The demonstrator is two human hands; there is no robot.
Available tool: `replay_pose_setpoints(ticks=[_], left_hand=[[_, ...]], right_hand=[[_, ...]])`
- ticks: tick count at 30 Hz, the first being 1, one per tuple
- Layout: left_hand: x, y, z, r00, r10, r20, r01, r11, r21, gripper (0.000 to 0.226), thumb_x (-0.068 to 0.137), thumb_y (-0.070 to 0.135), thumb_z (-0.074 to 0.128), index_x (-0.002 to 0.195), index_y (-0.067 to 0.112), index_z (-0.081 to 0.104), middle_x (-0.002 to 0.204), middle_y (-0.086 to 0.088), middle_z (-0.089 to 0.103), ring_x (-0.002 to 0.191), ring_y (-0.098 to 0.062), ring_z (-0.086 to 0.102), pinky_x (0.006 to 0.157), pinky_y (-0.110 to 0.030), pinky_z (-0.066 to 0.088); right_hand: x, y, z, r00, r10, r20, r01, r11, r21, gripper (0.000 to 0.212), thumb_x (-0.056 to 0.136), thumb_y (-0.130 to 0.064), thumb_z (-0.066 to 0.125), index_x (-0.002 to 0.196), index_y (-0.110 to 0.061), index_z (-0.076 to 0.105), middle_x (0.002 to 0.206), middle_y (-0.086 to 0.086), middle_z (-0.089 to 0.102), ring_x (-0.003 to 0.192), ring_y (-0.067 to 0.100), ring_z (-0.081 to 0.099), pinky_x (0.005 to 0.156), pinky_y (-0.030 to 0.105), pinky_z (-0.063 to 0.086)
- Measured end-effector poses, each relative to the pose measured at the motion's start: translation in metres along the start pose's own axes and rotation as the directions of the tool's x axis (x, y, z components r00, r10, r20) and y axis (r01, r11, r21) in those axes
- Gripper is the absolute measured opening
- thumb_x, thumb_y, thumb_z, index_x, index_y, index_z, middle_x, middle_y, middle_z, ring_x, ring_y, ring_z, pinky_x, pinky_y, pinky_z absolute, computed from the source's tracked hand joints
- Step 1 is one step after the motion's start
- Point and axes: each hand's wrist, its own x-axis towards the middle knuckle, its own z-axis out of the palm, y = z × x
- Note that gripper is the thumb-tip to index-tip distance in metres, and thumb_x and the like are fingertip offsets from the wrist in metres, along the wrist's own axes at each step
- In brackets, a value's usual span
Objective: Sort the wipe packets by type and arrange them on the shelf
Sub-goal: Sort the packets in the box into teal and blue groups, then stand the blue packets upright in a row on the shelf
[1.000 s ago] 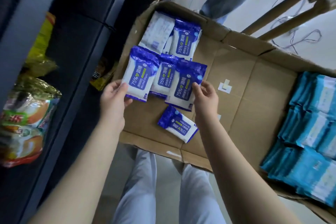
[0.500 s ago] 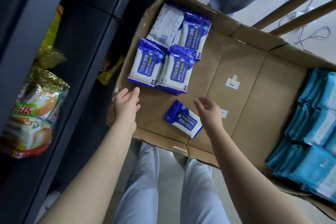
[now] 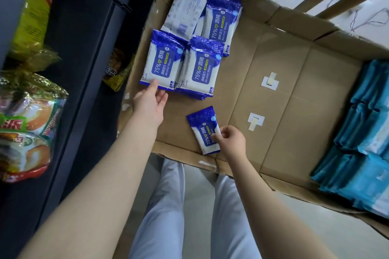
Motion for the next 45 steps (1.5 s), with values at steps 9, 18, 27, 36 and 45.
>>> replay_pose_setpoints(ticks=[9, 18, 27, 36, 45], left_hand=[[-0.027, 0.005, -0.006, 0.998, 0.060, -0.006, -0.060, 0.998, -0.003, 0.007, 0.096, 0.017, 0.063, 0.095, 0.019, 0.056, 0.101, -0.001, 0.066, 0.096, -0.013, 0.064, 0.075, -0.025, 0.052], [-0.092, -0.011, -0.054, 0.968, 0.135, 0.211, -0.114, 0.987, -0.110, 0.021, 0.100, 0.014, 0.051, 0.121, 0.019, 0.055, 0.121, -0.005, 0.068, 0.103, -0.016, 0.069, 0.084, -0.030, 0.052], [-0.263, -0.005, -0.091, 0.952, 0.298, 0.071, -0.266, 0.919, -0.293, 0.012, 0.102, 0.012, 0.045, 0.100, 0.018, 0.056, 0.107, -0.007, 0.070, 0.091, -0.021, 0.070, 0.092, -0.044, 0.051], [-0.461, 0.018, -0.189, 0.843, 0.515, -0.158, -0.516, 0.687, -0.512, 0.006, 0.100, 0.013, 0.050, 0.095, 0.013, 0.053, 0.100, -0.012, 0.074, 0.086, -0.027, 0.073, 0.073, -0.051, 0.060], [-0.570, 0.028, -0.325, 0.672, 0.625, -0.397, -0.726, 0.451, -0.520, 0.007, 0.099, 0.014, 0.052, 0.104, 0.009, 0.054, 0.103, -0.012, 0.074, 0.086, -0.026, 0.074, 0.068, -0.047, 0.062]], right_hand=[[-0.037, -0.025, -0.033, 0.987, 0.157, 0.035, -0.139, 0.722, 0.678, 0.018, 0.090, -0.009, 0.071, 0.097, -0.011, 0.055, 0.098, 0.011, 0.074, 0.077, 0.018, 0.072, 0.055, 0.024, 0.053], [-0.084, -0.056, -0.056, 0.974, -0.077, 0.214, -0.154, 0.469, 0.870, 0.012, 0.094, -0.002, 0.059, 0.101, -0.012, 0.061, 0.091, 0.004, 0.074, 0.077, 0.015, 0.072, 0.062, 0.024, 0.057], [-0.173, -0.104, -0.136, 0.920, -0.335, 0.202, -0.002, 0.513, 0.858, 0.015, 0.096, -0.026, 0.060, 0.107, -0.017, 0.066, 0.094, 0.001, 0.075, 0.077, 0.015, 0.067, 0.068, 0.026, 0.052], [-0.363, -0.188, -0.205, 0.629, -0.625, 0.462, 0.126, 0.668, 0.734, 0.021, 0.091, -0.013, 0.068, 0.110, -0.010, 0.061, 0.097, 0.009, 0.076, 0.082, 0.024, 0.073, 0.061, 0.026, 0.060], [-0.522, -0.212, -0.154, 0.368, -0.702, 0.610, 0.080, 0.677, 0.731, 0.035, 0.078, -0.023, 0.071, 0.110, -0.014, 0.062, 0.096, 0.008, 0.073, 0.077, 0.016, 0.069, 0.062, 0.023, 0.058]])
